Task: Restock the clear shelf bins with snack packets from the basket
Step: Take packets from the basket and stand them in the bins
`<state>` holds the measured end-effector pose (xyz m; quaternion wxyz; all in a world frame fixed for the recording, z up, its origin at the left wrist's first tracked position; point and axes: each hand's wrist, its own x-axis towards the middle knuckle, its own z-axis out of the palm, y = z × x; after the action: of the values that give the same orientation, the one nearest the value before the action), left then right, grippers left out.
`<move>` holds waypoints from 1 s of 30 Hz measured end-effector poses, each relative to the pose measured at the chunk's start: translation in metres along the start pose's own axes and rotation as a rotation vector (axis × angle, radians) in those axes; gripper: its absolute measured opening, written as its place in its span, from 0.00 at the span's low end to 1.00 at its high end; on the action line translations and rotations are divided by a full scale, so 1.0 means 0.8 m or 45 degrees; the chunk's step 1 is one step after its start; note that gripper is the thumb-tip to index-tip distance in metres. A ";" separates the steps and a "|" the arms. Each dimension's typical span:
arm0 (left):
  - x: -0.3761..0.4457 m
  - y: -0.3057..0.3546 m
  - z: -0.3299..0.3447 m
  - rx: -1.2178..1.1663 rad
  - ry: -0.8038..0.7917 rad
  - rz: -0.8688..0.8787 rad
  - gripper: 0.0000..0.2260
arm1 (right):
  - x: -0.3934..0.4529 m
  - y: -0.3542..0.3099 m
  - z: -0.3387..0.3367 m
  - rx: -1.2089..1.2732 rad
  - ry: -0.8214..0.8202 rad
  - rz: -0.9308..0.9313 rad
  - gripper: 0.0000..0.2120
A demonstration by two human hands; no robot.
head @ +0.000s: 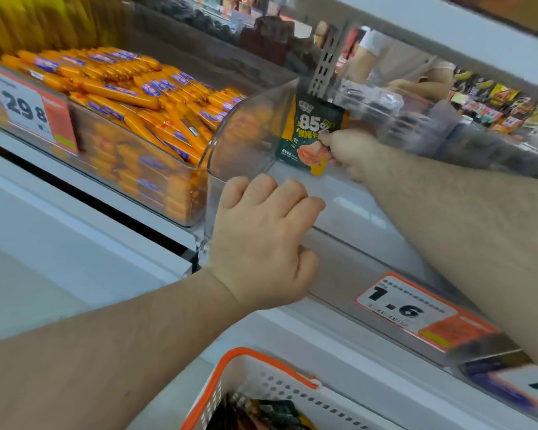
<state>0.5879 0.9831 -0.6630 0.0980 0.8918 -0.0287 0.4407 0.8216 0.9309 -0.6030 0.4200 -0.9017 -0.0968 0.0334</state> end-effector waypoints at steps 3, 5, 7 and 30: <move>0.000 -0.001 -0.001 -0.005 0.006 -0.011 0.19 | 0.006 0.005 0.005 0.007 0.002 0.017 0.10; 0.000 0.000 -0.001 -0.013 0.004 -0.012 0.19 | 0.011 0.008 0.006 0.036 0.030 -0.008 0.10; 0.000 0.000 0.000 -0.013 0.007 -0.013 0.19 | 0.017 0.011 0.008 0.047 0.070 -0.026 0.09; -0.002 -0.004 0.005 0.026 0.032 0.020 0.19 | -0.040 -0.001 -0.006 0.040 0.105 -0.082 0.14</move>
<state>0.5906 0.9858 -0.6668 0.0858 0.8870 -0.0300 0.4528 0.7911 0.9215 -0.5998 0.4387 -0.8920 -0.1079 -0.0157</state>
